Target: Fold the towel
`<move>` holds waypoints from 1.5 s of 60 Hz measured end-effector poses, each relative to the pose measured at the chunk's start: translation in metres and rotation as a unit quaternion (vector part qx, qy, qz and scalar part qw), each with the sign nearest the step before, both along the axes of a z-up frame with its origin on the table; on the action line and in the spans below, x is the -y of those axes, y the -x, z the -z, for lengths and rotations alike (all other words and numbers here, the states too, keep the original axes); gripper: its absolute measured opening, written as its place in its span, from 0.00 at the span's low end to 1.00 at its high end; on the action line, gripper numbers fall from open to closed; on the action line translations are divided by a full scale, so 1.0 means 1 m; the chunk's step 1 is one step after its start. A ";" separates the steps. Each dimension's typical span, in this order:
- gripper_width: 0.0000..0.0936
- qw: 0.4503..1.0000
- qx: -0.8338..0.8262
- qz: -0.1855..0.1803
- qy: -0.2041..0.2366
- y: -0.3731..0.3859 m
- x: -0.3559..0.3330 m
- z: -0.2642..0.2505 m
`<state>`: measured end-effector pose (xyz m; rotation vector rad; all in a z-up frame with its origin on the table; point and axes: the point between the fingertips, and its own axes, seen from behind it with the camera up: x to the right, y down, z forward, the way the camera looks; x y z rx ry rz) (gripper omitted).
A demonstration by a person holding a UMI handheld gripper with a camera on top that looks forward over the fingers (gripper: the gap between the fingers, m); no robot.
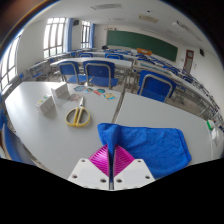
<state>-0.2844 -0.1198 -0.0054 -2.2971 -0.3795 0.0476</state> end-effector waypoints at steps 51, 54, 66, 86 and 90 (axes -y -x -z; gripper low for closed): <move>0.90 0.992 -0.055 0.112 -0.009 -0.181 -0.033 -0.077; 0.91 0.992 -0.051 0.110 -0.017 -0.179 -0.023 -0.089; 0.90 0.991 -0.018 0.119 -0.055 -0.150 0.036 -0.151; 0.91 0.984 -0.006 0.152 -0.089 -0.107 0.156 -0.206; 0.91 0.984 -0.008 0.154 -0.092 -0.103 0.171 -0.213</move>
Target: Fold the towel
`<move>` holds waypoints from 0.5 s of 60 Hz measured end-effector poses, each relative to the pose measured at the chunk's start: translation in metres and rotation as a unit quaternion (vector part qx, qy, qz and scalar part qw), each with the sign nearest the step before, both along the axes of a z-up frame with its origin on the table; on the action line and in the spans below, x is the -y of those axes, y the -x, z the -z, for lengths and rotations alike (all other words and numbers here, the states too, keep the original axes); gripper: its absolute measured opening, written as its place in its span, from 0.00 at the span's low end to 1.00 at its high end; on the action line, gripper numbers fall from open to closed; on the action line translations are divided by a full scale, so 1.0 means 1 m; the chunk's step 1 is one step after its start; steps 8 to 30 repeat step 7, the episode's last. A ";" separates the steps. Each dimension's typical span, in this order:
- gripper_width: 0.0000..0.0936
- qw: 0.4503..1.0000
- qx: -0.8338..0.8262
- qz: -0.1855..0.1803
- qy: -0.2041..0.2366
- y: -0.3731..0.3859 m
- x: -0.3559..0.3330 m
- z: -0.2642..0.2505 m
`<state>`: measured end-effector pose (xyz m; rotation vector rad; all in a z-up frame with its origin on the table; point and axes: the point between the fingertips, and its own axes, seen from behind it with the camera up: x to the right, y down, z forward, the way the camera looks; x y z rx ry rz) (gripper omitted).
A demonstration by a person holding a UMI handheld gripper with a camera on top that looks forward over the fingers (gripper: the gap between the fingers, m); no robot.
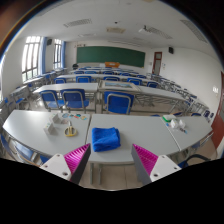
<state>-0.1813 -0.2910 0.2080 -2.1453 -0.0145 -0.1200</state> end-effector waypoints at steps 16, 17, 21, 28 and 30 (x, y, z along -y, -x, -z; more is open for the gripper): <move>0.91 1.000 0.003 0.002 -0.006 0.006 0.015 -0.007; 0.91 1.000 0.003 0.002 -0.006 0.006 0.015 -0.007; 0.91 1.000 0.003 0.002 -0.006 0.006 0.015 -0.007; 0.91 1.000 0.003 0.002 -0.006 0.006 0.015 -0.007; 0.91 1.000 0.003 0.002 -0.006 0.006 0.015 -0.007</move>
